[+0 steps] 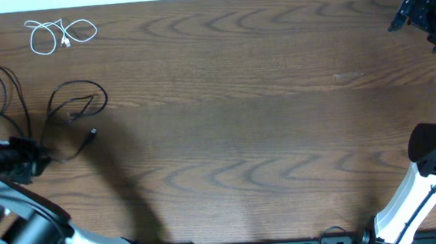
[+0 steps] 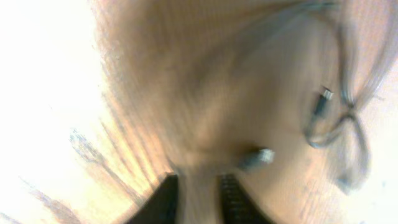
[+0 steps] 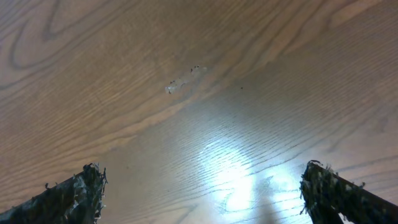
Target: Untangle cables
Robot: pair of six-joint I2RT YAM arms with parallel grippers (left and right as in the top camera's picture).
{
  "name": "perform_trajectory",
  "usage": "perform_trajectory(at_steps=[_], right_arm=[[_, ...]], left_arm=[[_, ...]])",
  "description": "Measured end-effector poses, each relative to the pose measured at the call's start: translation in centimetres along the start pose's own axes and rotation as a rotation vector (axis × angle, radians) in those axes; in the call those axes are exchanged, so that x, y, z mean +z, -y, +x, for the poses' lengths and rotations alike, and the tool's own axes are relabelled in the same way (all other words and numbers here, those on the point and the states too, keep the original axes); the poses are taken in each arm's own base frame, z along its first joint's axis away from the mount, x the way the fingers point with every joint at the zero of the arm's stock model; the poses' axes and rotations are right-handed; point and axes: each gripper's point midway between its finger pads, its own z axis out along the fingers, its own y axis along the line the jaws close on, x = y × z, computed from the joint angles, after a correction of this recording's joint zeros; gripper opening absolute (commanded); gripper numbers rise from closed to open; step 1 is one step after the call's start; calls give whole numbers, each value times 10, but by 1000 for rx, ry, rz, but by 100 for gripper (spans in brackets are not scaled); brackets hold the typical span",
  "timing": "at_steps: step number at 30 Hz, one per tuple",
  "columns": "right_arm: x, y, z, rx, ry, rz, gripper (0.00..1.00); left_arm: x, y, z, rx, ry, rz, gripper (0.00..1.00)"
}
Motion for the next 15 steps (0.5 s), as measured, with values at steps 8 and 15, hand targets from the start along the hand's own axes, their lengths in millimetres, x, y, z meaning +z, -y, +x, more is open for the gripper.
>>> perform_trajectory(at_steps=[8,15], right_arm=[[0,0,0,0,0,0,99],[0,0,0,0,0,0,99]], left_arm=[[-38,22,-4,63,111,48,100],[-60,40,-4,59,183,87,100]])
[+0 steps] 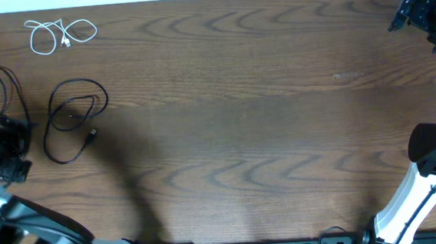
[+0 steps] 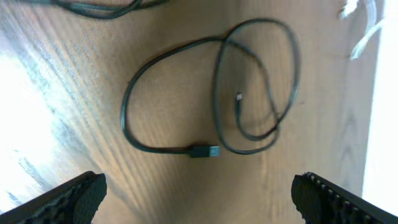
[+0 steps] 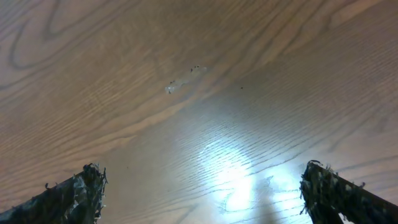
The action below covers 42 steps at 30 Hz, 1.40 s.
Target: Untangle cables
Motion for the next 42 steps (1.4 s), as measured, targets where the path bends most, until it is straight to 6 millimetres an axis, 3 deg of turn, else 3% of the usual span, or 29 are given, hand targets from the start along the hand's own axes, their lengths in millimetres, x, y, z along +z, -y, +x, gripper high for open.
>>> perform_trajectory(at_steps=[3,6,11,14,15,16,20,24,32,38,42], right_arm=[[0,0,0,0,0,0,99],[0,0,0,0,0,0,99],[0,0,0,0,0,0,99],[0,0,0,0,0,0,99],[0,0,0,0,0,0,99],[0,0,0,0,0,0,99],[0,0,0,0,0,0,99],[0,0,0,0,0,0,99],[0,-4,1,3,-7,-20,99],[-10,-48,16,-135,-67,-290,99],[-32,-64,33,-179,-67,-393,99]], left_arm=[[-25,33,5,75,73,56,100],[-54,78,31,196,113,135,100],[-91,140,122,444,42,265,100],[-109,160,177,590,-25,331,100],[-111,161,183,605,-32,338,100],[-119,166,203,662,-55,367,100],[-143,165,245,765,-104,424,100],[-160,148,262,788,-118,414,100],[-156,102,261,766,-136,219,100],[-152,95,256,762,-126,166,100],[-152,94,254,762,-119,157,100]])
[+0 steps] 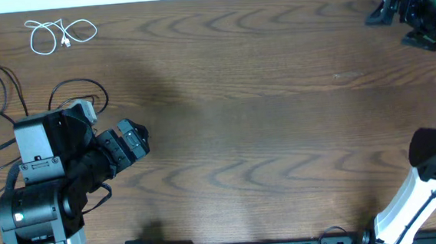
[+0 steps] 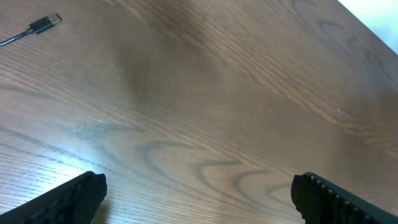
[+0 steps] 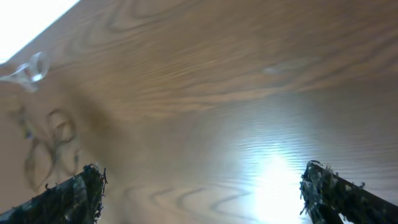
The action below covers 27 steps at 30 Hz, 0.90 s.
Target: Untangle cables
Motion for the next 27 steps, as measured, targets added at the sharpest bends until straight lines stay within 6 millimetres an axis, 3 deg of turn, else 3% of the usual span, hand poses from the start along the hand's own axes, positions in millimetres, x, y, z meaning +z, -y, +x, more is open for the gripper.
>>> perform_trajectory(at_steps=[5,9,14,27], right_arm=[[-44,-12,35,-54,73,38,99],[-82,-18,80,-88,145,81,99],[-103,-19,127,-112,193,99,99],[-137,-28,166,-169,323,111,99]], left_arm=[[0,0,0,0,0,0,100],[0,0,0,0,1,-1,100],[0,0,0,0,0,-1,100],[0,0,0,1,0,-1,100]])
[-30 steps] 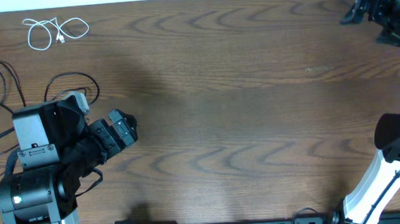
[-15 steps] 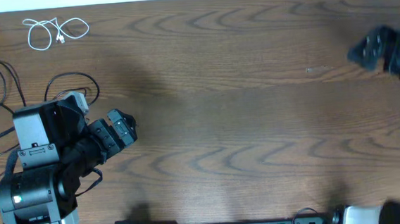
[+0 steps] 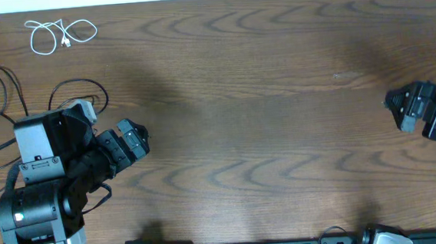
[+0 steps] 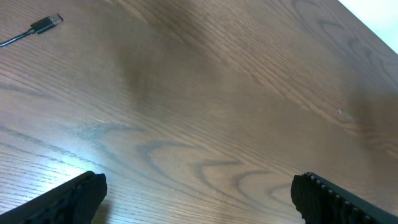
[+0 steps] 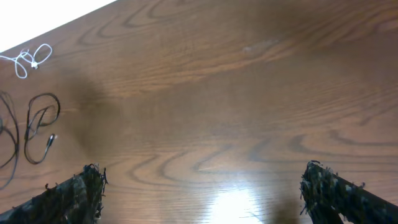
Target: Untangle cables
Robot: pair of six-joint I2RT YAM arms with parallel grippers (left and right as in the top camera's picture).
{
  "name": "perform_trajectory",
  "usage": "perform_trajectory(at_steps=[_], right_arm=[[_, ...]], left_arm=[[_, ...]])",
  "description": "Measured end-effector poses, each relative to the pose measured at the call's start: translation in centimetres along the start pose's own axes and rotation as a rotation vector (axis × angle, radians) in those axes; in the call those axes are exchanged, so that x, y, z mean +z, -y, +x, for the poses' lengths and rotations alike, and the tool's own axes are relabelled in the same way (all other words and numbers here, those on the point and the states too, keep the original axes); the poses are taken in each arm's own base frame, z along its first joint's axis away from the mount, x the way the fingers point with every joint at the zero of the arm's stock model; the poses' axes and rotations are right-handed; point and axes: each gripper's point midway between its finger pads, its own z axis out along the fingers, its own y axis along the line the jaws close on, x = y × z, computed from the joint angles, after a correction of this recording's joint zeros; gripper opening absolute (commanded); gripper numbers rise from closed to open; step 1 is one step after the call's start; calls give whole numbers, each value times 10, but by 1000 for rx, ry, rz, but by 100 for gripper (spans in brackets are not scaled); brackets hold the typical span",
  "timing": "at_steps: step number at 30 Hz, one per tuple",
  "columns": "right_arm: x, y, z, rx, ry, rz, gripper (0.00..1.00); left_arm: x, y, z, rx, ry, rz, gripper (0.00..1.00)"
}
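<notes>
Three cables lie apart at the table's far left. A thin white cable point(image 3: 61, 33) point(image 5: 27, 59) is coiled at the back. One black cable point(image 5: 5, 144) sprawls by the left edge. A looped black cable point(image 3: 78, 94) point(image 5: 40, 117) lies beside it, partly hidden by my left arm; its plug point(image 4: 47, 23) shows in the left wrist view. My left gripper point(image 3: 133, 137) point(image 4: 199, 200) is open over bare wood, right of the loop. My right gripper point(image 3: 399, 112) point(image 5: 202, 194) is open and empty at the right side, mid-depth.
The brown wooden table point(image 3: 261, 73) has a small pale scuff point(image 3: 347, 74) right of centre. The bulky left arm body point(image 3: 42, 188) stands over the front left corner. A rail with green clips runs along the front edge.
My right gripper was at the far back right corner and is now lower down the right side, at mid-depth, looking across the table at the cables. The left arm and cables are unchanged.
My left gripper was low at the left edge with its jaws close together by the looped black cable's end. Then it stood open above that loop, which lay free. Later the left arm had drawn back toward the front left. The right gripper has now left its corner.
</notes>
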Motion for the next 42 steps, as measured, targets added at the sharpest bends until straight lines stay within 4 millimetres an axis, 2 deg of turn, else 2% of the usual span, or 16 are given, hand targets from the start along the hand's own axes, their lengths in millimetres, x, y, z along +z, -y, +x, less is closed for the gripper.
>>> perform_trajectory(at_steps=[5,10,17,20,23,30,38,42], right_arm=[[-7,1,3,-9,24,18,99],[-5,5,4,-10,19,34,99],[15,15,15,-62,-43,47,99],[26,19,17,-102,-7,43,99],[31,14,23,-171,69,19,99],[36,-5,47,-353,281,-78,99],[61,10,85,-402,369,-92,99],[65,12,91,-434,461,-100,99]], left_arm=[[0,0,0,0,0,0,100],[0,0,0,0,0,0,100],[0,0,0,0,1,-2,100],[0,0,0,0,2,-2,99],[0,0,-1,0,2,-2,100],[-1,0,-1,1,4,-1,100],[-1,0,-1,1,4,-1,99],[-1,0,-1,1,4,-1,100]])
